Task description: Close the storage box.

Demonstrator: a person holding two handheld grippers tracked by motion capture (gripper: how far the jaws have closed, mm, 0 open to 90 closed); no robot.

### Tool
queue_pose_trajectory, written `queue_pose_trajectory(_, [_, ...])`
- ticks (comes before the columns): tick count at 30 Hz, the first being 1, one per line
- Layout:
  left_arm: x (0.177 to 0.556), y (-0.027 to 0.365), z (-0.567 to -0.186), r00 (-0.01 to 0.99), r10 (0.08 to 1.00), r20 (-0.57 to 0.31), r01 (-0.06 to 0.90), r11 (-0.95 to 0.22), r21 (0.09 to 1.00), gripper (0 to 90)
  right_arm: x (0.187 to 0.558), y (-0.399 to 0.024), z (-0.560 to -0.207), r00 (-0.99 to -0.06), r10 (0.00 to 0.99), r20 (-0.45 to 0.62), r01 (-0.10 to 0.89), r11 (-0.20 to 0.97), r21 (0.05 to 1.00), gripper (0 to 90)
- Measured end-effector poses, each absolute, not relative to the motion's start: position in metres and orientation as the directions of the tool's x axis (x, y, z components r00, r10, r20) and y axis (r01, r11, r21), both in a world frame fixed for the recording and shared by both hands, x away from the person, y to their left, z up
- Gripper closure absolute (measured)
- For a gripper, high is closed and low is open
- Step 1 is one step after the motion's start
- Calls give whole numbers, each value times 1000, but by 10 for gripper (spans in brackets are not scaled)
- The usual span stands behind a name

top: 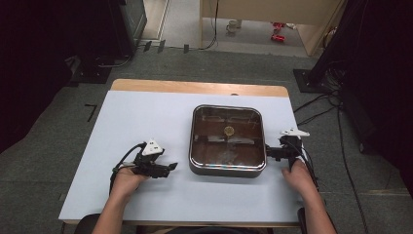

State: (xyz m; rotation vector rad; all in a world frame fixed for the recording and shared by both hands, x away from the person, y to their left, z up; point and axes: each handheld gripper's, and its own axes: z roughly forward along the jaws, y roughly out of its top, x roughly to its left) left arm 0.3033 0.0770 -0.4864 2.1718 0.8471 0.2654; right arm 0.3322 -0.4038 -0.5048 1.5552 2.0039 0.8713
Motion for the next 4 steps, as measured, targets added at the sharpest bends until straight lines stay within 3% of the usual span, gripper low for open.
queue_pose_trajectory(4, [306,75,-491,747,660,-81,509,-489,708,240,332,-404,-505,-259,966,26,677,162,717,67])
